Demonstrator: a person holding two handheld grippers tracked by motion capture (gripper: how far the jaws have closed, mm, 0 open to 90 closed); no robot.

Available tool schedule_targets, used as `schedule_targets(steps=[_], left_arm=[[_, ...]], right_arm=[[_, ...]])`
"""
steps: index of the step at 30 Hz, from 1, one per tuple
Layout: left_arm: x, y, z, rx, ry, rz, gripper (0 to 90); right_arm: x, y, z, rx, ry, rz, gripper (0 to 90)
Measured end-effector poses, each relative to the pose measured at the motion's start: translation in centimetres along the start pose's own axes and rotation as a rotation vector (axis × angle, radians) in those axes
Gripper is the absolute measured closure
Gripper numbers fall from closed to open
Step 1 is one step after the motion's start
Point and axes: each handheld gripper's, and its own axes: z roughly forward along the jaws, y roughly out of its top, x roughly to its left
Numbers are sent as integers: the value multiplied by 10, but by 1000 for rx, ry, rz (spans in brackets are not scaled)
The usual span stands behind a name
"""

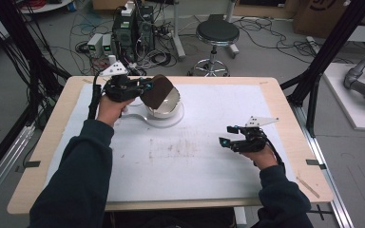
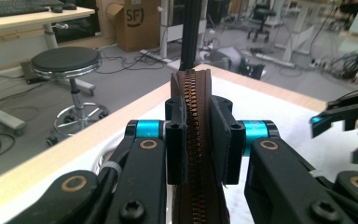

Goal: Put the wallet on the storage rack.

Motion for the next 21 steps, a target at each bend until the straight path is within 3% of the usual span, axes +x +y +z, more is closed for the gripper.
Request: schedule_targets(steps=[9,14,21], left_arm=[[4,-9,22,59,20,60,765],[5,-24,30,138,43,74,764],[5,-32,45,170,59,54,751]], right_arm=[[-1,-2,-3,5,-5,1,305],[-2,-2,-4,5,-6,1,305],[-2,-2,-3,8,-4,0,306]])
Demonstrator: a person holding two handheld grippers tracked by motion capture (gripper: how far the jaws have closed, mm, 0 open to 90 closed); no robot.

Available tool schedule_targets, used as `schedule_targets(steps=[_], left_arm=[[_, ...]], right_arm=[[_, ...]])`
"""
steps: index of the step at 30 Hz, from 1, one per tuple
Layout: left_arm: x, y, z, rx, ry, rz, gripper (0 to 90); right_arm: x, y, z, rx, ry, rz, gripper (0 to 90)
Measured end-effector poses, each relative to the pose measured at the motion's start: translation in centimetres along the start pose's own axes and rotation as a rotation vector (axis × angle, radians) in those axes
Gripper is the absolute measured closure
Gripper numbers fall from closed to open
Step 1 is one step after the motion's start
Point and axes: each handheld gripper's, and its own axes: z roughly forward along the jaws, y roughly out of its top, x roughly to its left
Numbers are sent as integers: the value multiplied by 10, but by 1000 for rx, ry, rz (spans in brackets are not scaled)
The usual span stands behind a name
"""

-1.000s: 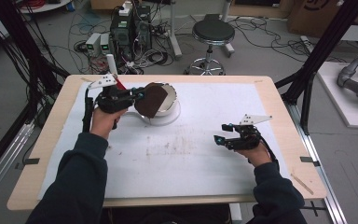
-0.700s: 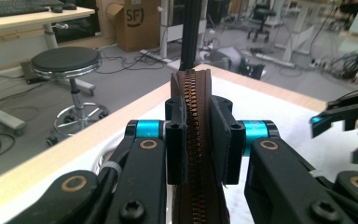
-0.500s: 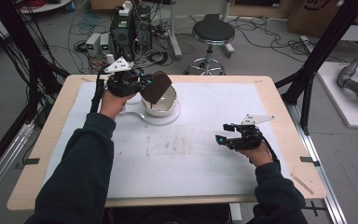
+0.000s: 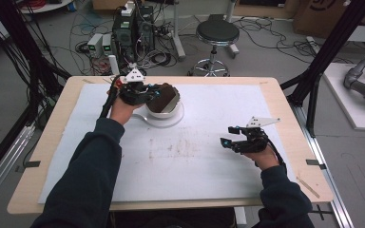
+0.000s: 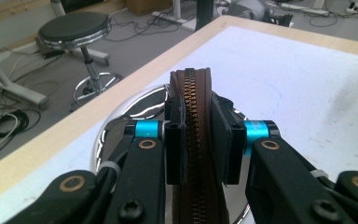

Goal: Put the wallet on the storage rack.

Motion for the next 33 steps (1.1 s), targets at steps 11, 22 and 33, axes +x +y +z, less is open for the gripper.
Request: schedule_targets(steps=[11,22,33], left_arm=[[10,-12,-10,-45,26,-181,467],[3,-28,-4,68,-16,-149,631],[4,-24,5,98,64,-50,575]], right_arm=[[-1,-1,-2,-1,-4,1,305],[0,0,-1,2,-10,1,305],[0,-2,-2,5,-8,6,306]])
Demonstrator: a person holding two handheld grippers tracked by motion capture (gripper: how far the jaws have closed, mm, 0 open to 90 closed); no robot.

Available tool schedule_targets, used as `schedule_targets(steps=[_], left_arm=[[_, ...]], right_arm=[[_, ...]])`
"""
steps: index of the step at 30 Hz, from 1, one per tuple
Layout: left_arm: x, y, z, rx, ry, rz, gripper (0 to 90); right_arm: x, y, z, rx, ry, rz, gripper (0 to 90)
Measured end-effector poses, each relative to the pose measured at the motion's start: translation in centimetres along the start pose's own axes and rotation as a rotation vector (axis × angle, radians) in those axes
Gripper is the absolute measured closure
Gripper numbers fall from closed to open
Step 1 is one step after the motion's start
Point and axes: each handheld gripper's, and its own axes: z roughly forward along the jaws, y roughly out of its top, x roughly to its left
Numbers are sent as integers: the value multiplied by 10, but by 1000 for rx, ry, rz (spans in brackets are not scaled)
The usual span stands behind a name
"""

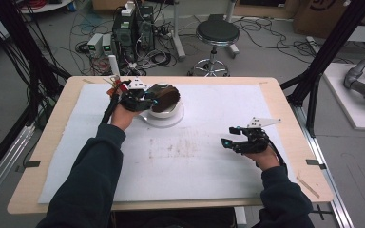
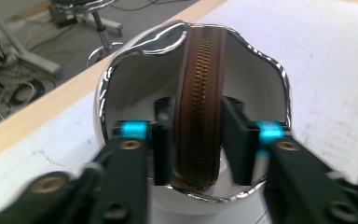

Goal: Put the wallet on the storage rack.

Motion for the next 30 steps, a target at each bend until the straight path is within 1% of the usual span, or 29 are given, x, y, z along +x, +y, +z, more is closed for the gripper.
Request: schedule_targets(steps=[1,2,3,6,7,9,10,11,12,13,15,16,17,18,20,22,23,26,27,30], left_arm=[[2,1,-2,-16,-4,-58,462],[4,1,-5,-37,-13,-79,422],[5,1,-9,-70,-21,-102,420],[7,-2,-20,-128,-45,-170,353],[7,-3,-25,-139,-55,-175,352],[6,-9,-36,-182,-62,-188,325],[5,-13,-42,-201,-65,-190,325],[4,-16,-47,-212,-66,-195,323],[2,-20,-53,-230,-59,-190,311],[1,-24,-60,-246,-55,-187,295],[-2,-34,-72,-273,-44,-179,283],[-3,-38,-78,-285,-31,-177,259],[-3,-44,-84,-294,-18,-172,235],[-4,-49,-90,-309,-7,-172,231],[-5,-62,-102,-328,20,-179,212],[-6,-74,-112,-323,58,-180,206],[-7,-80,-116,-322,67,-182,206],[-9,-95,-126,-314,89,-199,206],[-9,-100,-128,-308,95,-198,206],[-8,-108,-132,-301,105,-212,206]], right_arm=[[0,0,0,-1,-1,0,305],[0,0,-1,-3,0,-3,305],[-1,0,-1,-7,-2,-1,306],[-1,-1,-2,-7,-6,4,305],[-1,-1,-2,-10,-7,5,305],[-1,-1,-3,-12,-15,0,305],[-1,-1,-4,-14,-19,1,305],[-1,0,-5,-18,-25,0,305],[-1,0,-6,-19,-39,-1,305],[-1,0,-7,-19,-59,-10,301],[0,0,-8,-14,-115,-25,271],[1,1,-9,-7,-160,-41,258],[1,1,-9,-1,-187,-51,248],[1,1,-10,6,-210,-60,240],[0,0,-11,9,-241,-64,217],[-1,0,-13,4,-244,-53,217],[-1,-1,-14,4,-249,-49,217],[-4,-2,-17,-12,-250,-34,217],[-4,-2,-18,-15,-252,-29,217],[-5,-3,-20,-26,-259,-10,217]])
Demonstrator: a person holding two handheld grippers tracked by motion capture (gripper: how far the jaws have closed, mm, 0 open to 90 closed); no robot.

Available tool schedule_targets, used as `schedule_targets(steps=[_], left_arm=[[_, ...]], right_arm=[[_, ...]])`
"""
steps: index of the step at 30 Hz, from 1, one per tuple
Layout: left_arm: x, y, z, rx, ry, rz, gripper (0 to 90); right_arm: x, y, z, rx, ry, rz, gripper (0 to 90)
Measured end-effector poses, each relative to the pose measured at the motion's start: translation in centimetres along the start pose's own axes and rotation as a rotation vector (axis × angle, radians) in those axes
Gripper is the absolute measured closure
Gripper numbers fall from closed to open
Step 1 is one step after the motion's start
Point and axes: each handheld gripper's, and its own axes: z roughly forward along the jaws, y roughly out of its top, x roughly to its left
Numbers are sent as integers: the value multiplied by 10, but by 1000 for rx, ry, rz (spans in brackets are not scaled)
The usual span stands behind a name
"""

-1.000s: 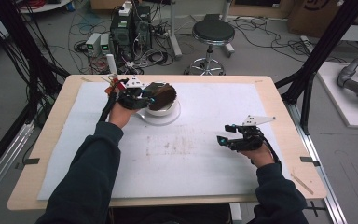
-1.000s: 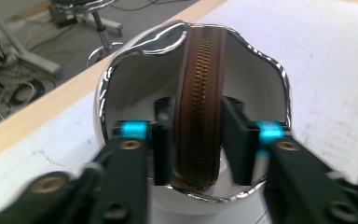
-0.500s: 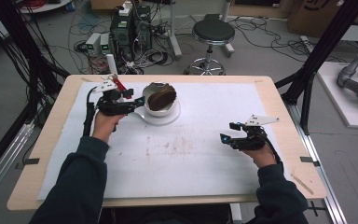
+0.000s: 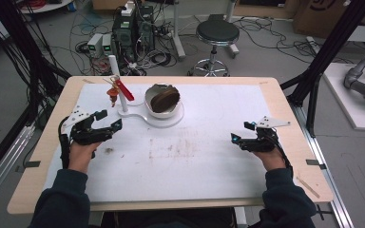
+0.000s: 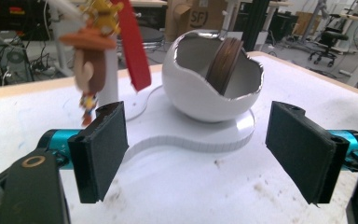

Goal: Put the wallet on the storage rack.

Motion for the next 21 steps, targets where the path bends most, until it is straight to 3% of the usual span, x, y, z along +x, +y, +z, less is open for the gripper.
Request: schedule_targets(steps=[3,11,21], left_arm=[[2,-2,-2,-11,13,-17,206],[2,-5,-7,-17,23,-15,206],[6,-6,-12,-32,45,-19,206]], right_arm=[[-1,-1,-3,-2,-7,1,217],[1,-1,-12,-17,-33,11,218],[1,-2,-11,-8,-35,15,217]])
